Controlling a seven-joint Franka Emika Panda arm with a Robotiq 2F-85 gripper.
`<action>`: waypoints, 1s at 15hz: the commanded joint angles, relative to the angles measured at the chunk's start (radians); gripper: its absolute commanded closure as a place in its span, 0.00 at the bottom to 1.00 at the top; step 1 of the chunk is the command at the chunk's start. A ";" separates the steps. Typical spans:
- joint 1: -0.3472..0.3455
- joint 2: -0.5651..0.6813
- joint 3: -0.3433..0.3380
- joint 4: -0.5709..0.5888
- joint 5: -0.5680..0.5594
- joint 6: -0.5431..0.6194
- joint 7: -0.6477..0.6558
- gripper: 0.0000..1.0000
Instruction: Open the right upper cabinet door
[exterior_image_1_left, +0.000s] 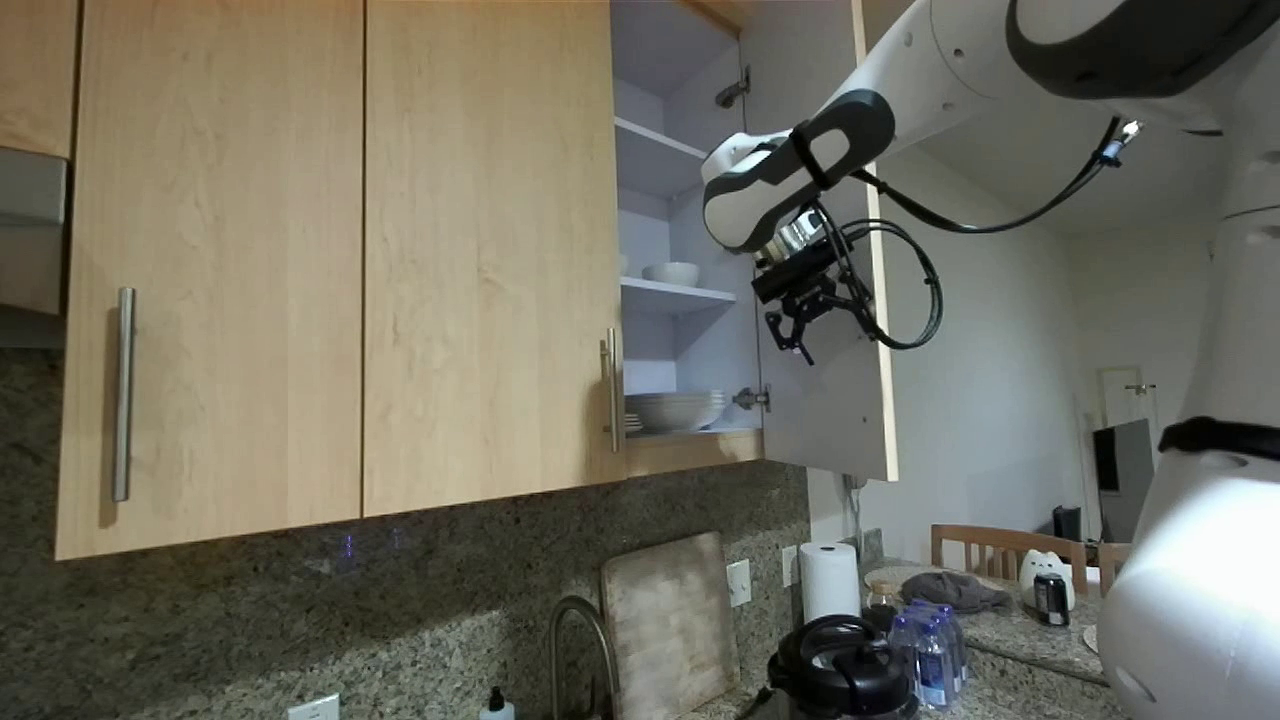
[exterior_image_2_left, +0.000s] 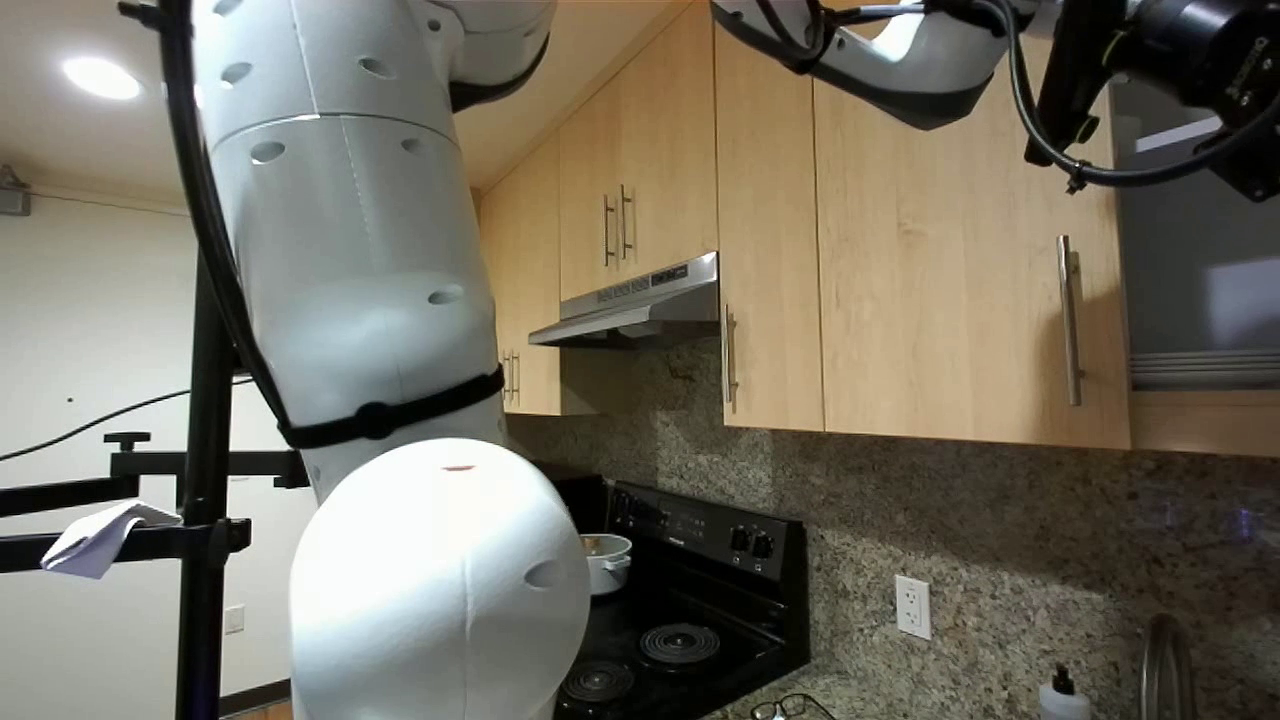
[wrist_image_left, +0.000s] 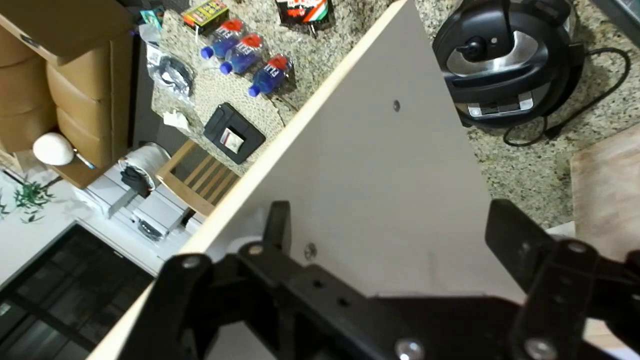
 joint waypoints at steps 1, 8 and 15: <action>-0.006 0.026 0.007 0.040 -0.014 -0.068 0.042 0.00; -0.005 0.040 0.004 0.058 -0.008 -0.078 0.117 0.00; 0.003 0.027 -0.002 0.039 0.000 -0.044 0.093 0.00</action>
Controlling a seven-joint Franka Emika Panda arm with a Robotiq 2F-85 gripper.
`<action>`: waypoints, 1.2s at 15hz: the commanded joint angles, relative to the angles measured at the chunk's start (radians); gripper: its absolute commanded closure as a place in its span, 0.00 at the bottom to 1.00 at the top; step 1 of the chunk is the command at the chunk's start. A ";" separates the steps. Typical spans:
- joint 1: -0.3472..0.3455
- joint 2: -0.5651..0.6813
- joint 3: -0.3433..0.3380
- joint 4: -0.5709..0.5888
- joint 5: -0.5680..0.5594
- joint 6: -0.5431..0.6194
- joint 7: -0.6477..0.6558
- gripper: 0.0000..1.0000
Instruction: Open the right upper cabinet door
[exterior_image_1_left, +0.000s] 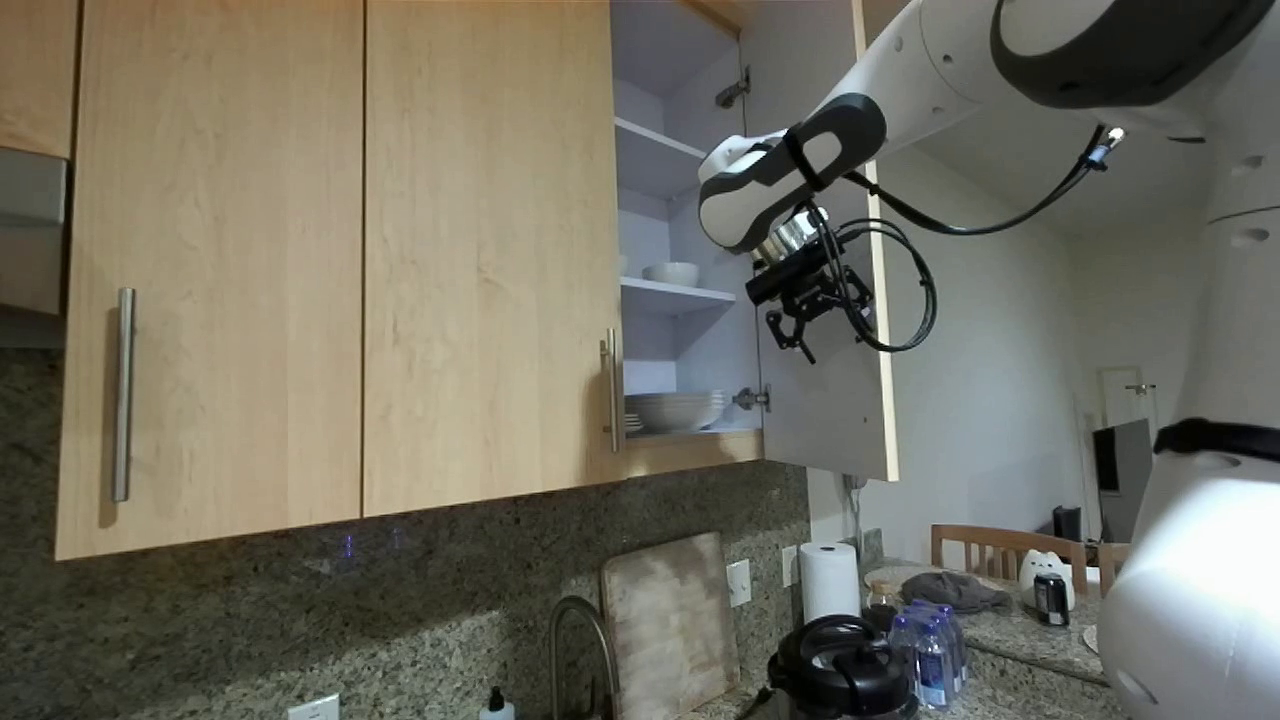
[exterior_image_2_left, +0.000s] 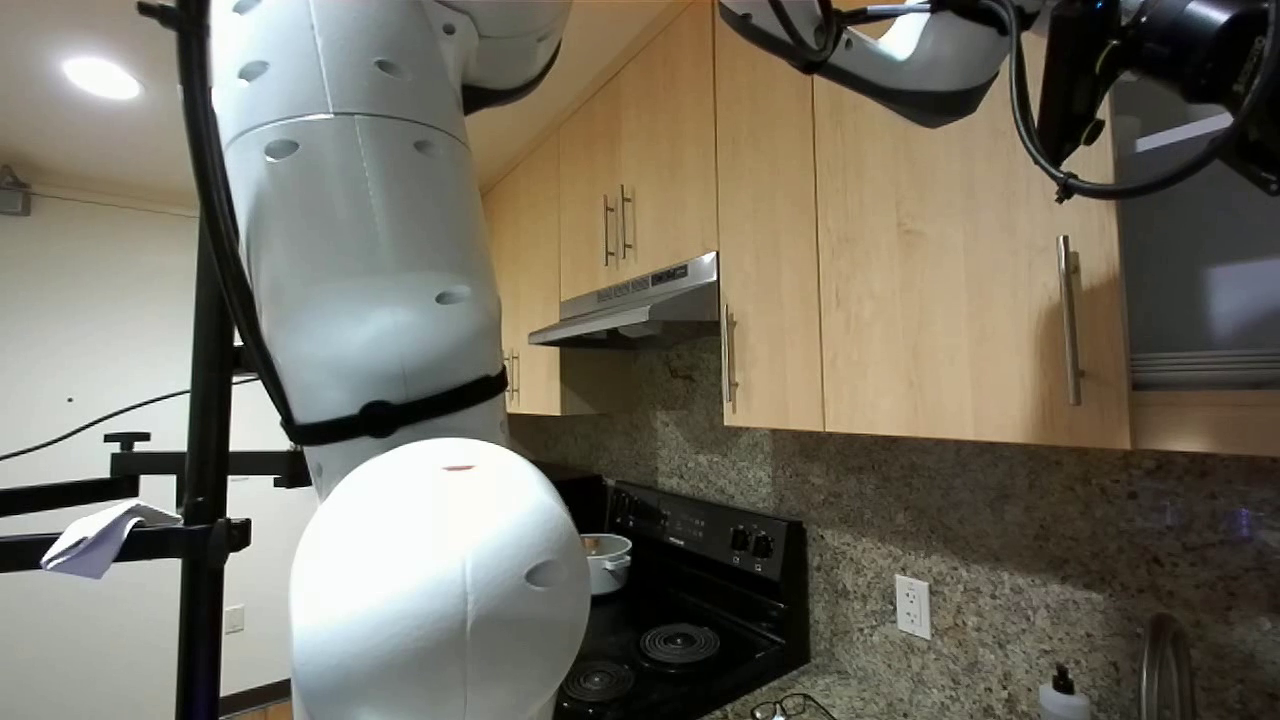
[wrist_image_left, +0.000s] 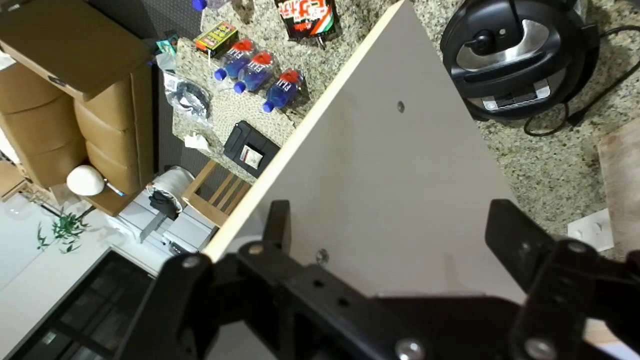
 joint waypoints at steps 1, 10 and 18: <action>0.002 0.002 -0.002 0.004 0.000 -0.003 -0.001 0.00; -0.013 0.033 -0.029 0.038 -0.023 0.012 -0.015 0.00; -0.038 0.112 -0.096 0.142 -0.014 0.019 -0.033 0.00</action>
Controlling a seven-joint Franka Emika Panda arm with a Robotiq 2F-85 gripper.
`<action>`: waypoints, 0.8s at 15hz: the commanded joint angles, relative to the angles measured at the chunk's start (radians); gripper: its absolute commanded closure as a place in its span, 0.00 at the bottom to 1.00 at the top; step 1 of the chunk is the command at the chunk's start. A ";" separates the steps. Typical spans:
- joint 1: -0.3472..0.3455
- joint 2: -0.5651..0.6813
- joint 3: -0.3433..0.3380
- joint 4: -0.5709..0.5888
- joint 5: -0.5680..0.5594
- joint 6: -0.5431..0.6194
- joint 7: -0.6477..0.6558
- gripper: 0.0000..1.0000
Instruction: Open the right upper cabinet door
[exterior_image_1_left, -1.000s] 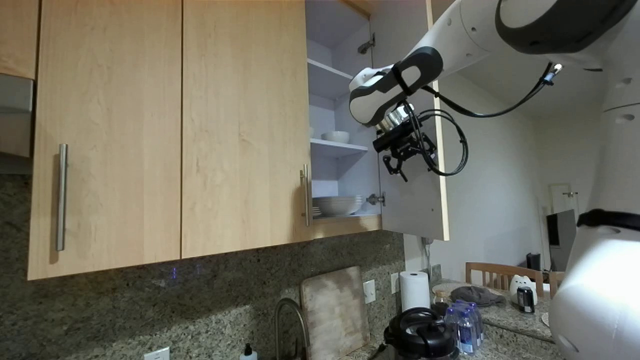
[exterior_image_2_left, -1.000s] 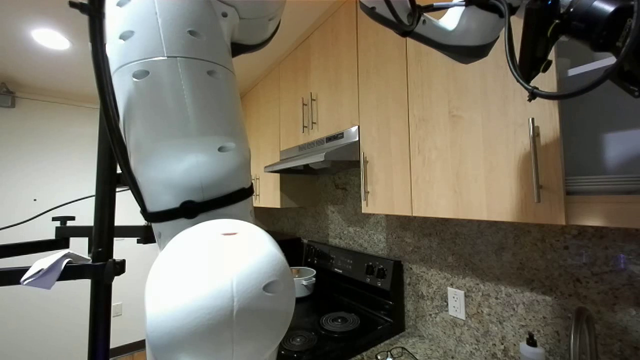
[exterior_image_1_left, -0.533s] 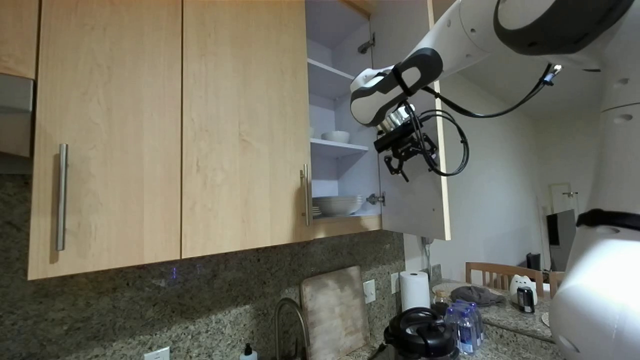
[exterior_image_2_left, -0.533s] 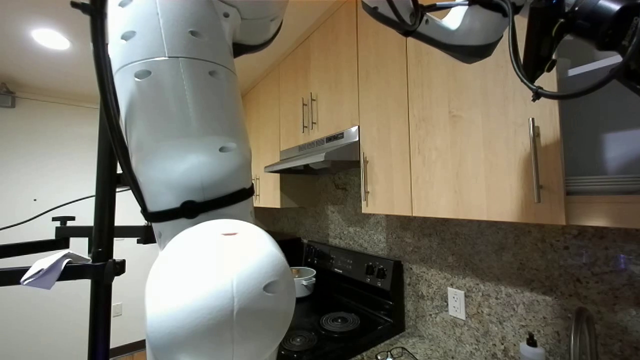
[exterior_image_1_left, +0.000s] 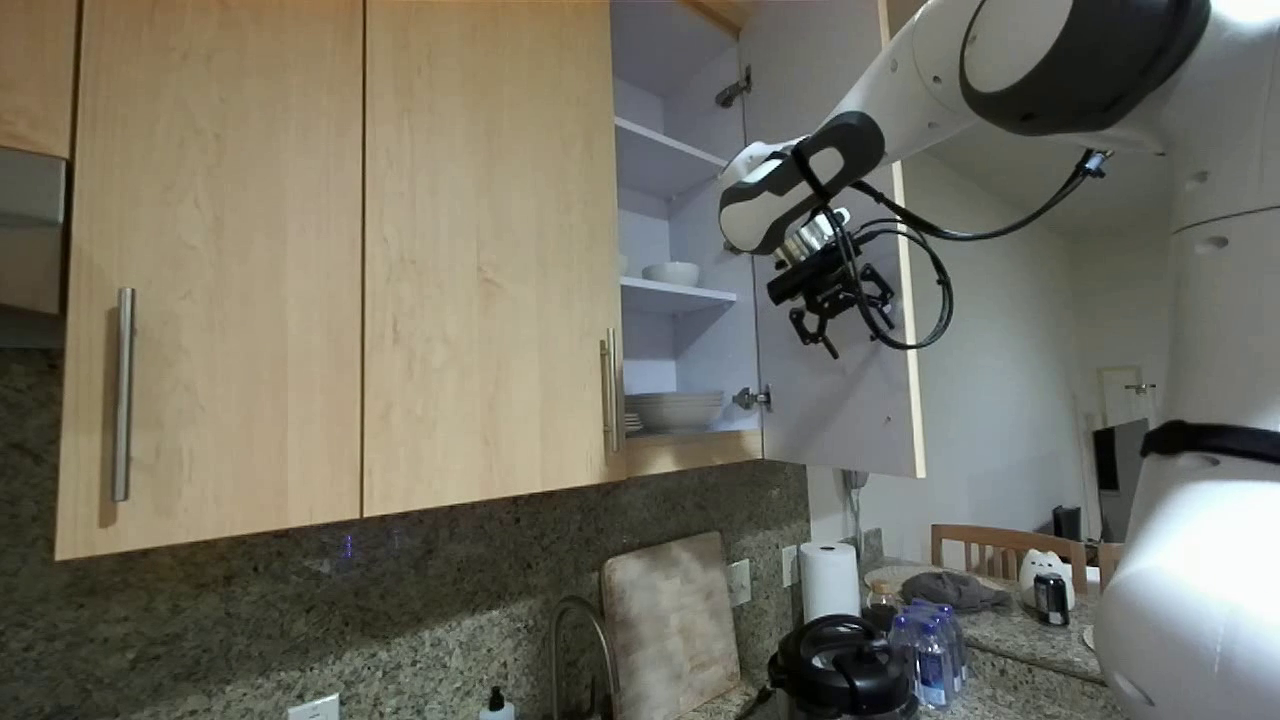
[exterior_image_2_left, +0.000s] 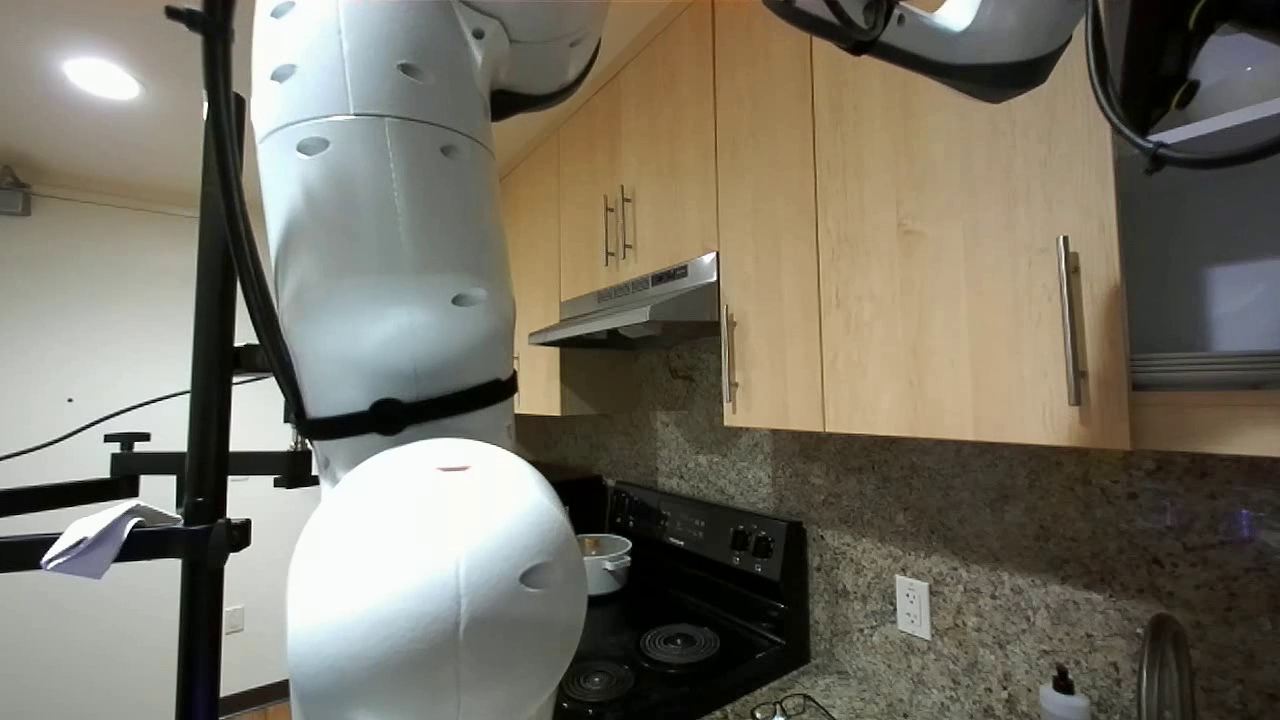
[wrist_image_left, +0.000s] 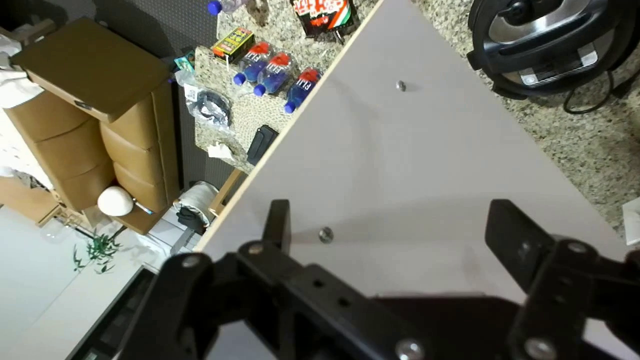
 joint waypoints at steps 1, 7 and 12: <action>-0.027 0.061 -0.023 0.075 -0.005 0.006 -0.038 0.00; -0.044 0.137 -0.066 0.161 0.043 -0.016 -0.065 0.00; -0.043 0.136 -0.074 0.160 0.051 -0.034 -0.046 0.00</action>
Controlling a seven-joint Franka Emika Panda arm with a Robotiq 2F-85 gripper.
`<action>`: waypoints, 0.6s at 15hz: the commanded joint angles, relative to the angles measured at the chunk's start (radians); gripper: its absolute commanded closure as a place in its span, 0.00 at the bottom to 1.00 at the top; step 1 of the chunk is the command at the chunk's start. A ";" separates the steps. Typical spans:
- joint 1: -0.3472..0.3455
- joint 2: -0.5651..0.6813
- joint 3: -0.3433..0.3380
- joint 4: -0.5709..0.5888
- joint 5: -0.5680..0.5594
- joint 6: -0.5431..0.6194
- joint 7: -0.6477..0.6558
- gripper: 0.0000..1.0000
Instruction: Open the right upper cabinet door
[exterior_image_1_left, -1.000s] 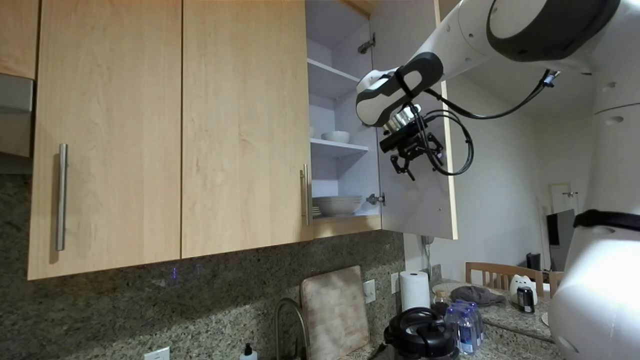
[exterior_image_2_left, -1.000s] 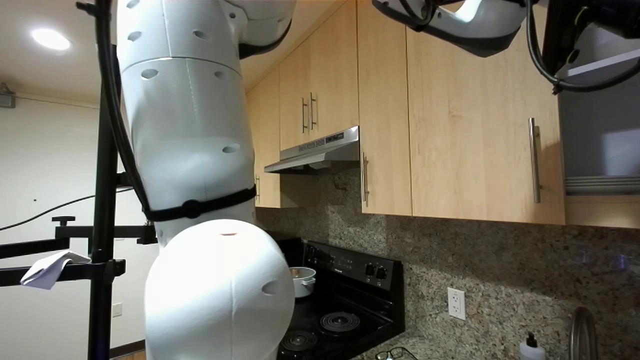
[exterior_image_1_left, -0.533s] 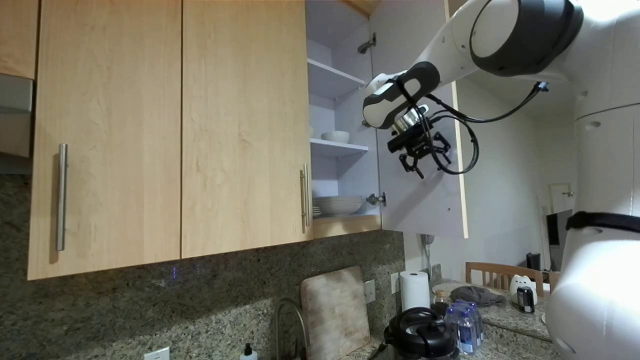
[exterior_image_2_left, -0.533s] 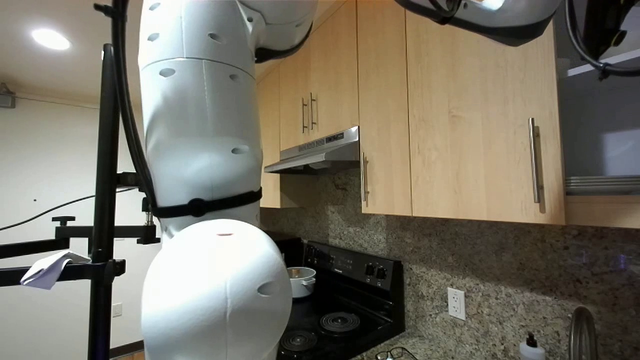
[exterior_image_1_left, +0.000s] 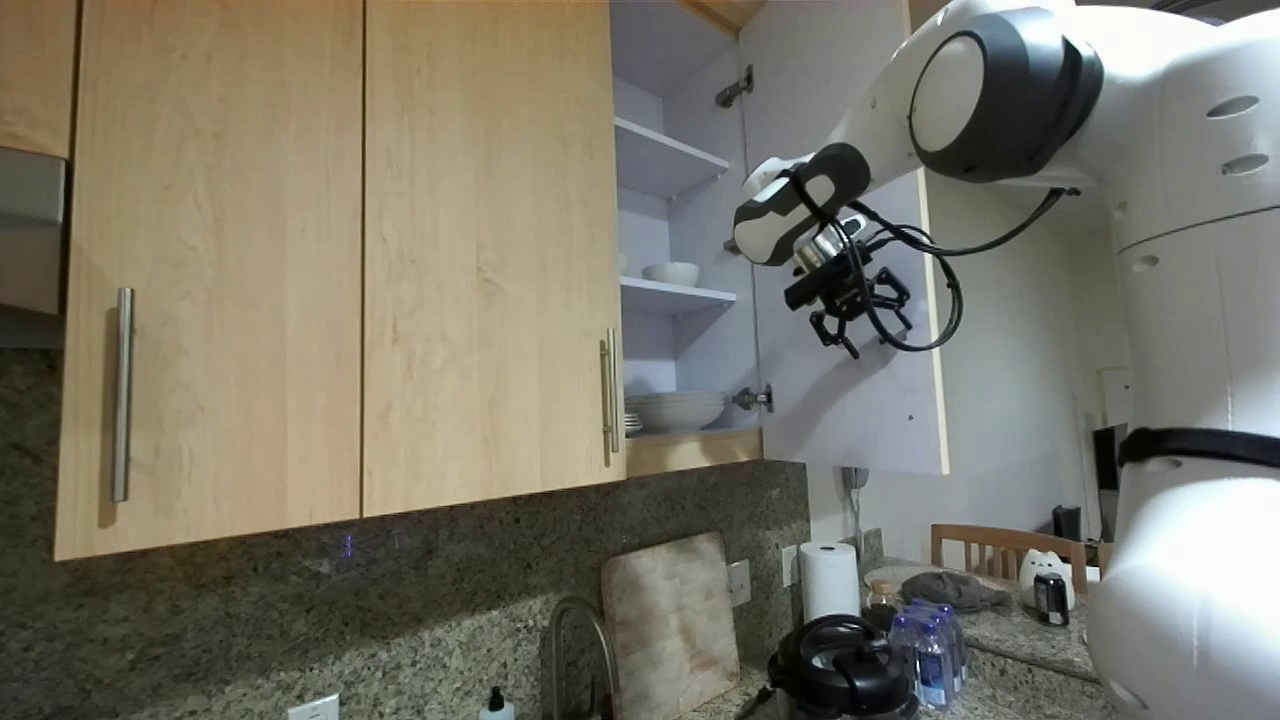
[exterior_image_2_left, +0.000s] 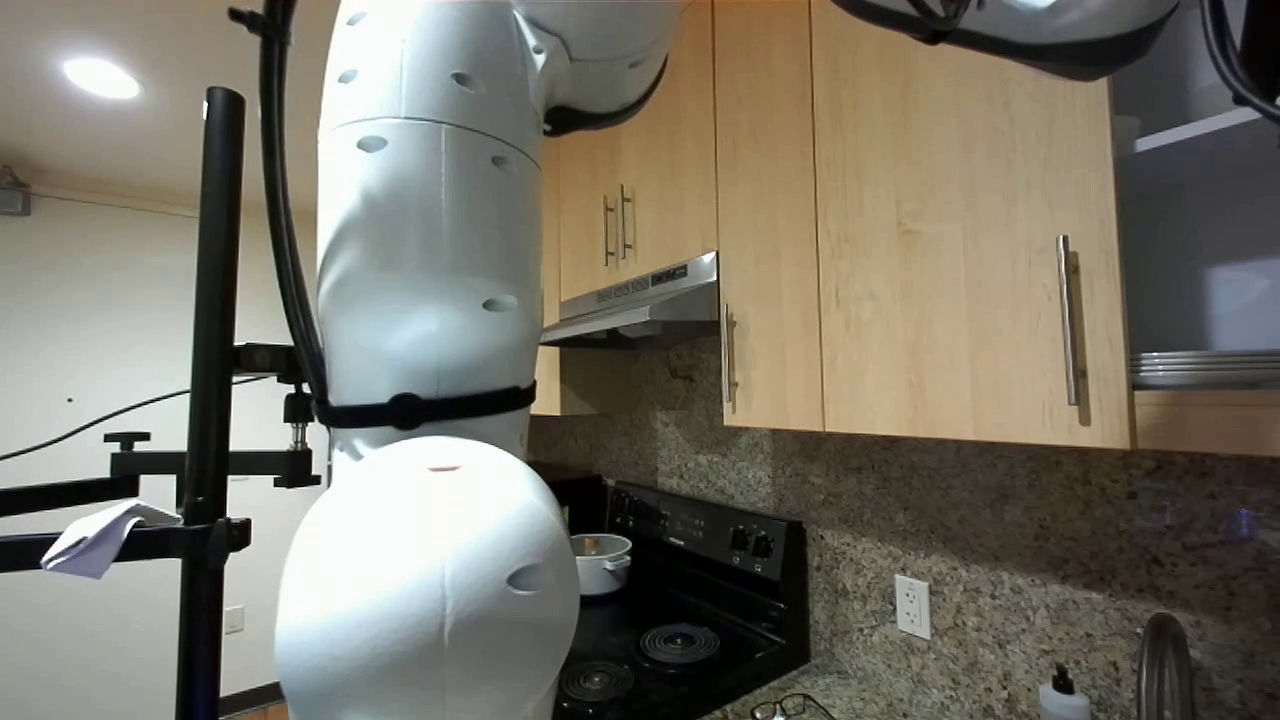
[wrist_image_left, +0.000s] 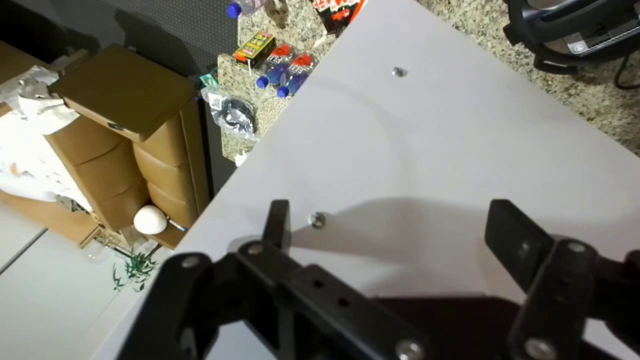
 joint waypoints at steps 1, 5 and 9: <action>-0.006 0.004 0.005 0.007 0.004 -0.004 -0.003 0.00; -0.006 0.004 0.006 0.007 0.004 -0.004 -0.003 0.00; -0.014 0.031 -0.002 0.039 0.011 -0.007 0.008 0.00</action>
